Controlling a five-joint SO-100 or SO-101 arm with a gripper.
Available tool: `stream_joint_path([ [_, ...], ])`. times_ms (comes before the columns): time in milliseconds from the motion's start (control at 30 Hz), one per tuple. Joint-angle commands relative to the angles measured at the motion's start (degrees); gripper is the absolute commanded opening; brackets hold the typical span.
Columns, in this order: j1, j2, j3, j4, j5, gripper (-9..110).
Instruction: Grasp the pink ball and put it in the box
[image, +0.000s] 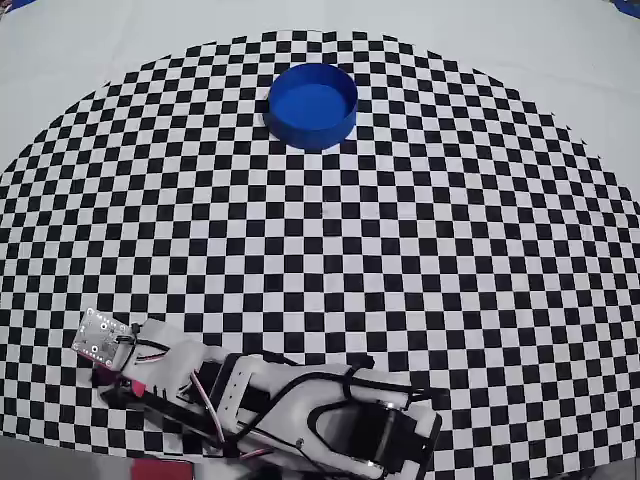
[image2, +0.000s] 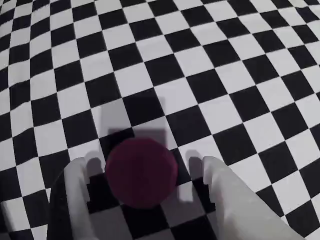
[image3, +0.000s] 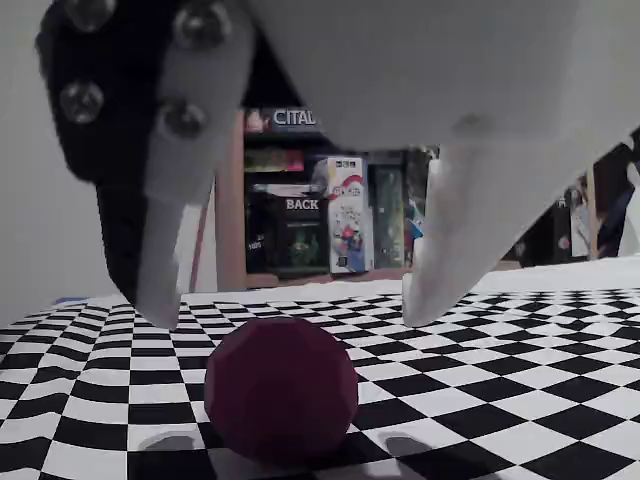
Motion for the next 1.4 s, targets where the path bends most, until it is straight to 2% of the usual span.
stream_joint_path([
  [0,0.62,-0.88,0.26,-0.97,-0.44,26],
  [1367,0.18,-10.72,-1.14,-7.91,-0.44,26],
])
